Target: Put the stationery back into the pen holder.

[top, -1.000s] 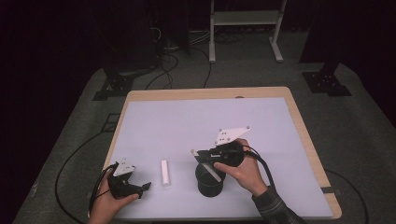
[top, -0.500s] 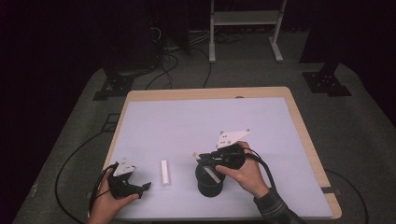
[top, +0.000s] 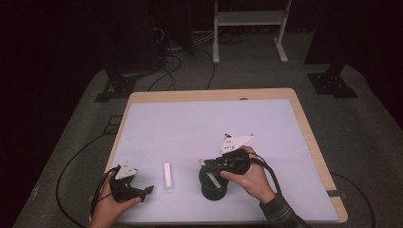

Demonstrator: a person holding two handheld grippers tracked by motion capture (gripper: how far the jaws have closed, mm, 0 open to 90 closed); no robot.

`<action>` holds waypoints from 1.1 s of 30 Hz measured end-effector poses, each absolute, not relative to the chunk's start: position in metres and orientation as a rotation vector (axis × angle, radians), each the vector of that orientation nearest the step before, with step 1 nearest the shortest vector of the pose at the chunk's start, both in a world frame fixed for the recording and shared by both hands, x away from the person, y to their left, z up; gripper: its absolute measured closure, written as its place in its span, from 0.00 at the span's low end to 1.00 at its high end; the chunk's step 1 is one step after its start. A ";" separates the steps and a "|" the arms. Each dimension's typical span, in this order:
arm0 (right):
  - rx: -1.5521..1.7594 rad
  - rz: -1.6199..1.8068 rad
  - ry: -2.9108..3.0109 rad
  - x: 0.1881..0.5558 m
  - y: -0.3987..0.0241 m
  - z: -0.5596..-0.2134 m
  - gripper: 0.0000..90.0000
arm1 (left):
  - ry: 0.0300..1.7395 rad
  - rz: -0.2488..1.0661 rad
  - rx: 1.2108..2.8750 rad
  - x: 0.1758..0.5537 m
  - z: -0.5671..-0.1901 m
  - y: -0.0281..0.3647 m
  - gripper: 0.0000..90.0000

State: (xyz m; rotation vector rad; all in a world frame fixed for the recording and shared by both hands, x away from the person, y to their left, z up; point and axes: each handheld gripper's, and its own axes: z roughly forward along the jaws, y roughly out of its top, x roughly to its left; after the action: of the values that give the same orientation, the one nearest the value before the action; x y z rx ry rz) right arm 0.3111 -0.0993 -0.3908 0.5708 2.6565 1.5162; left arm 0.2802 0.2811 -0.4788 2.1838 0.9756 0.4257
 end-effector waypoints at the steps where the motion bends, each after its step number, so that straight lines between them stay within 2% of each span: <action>1: 0.571 1.516 2.657 0.311 -0.099 -0.391 0.87 | 0.976 0.426 2.184 0.280 -0.479 0.281 0.04; 18: 0.572 1.518 2.640 0.310 -0.104 -0.388 0.83 | 0.977 0.425 2.183 0.280 -0.479 0.281 0.04; 33: 0.632 1.517 2.586 0.310 -0.125 -0.380 0.83 | 0.979 0.423 2.182 0.280 -0.479 0.281 0.04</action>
State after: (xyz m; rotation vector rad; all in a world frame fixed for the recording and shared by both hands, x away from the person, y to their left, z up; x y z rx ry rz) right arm 0.3096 -0.1254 -0.3796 0.6319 2.5865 1.5169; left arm 0.2801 0.2808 -0.4789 2.1820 0.9793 0.4235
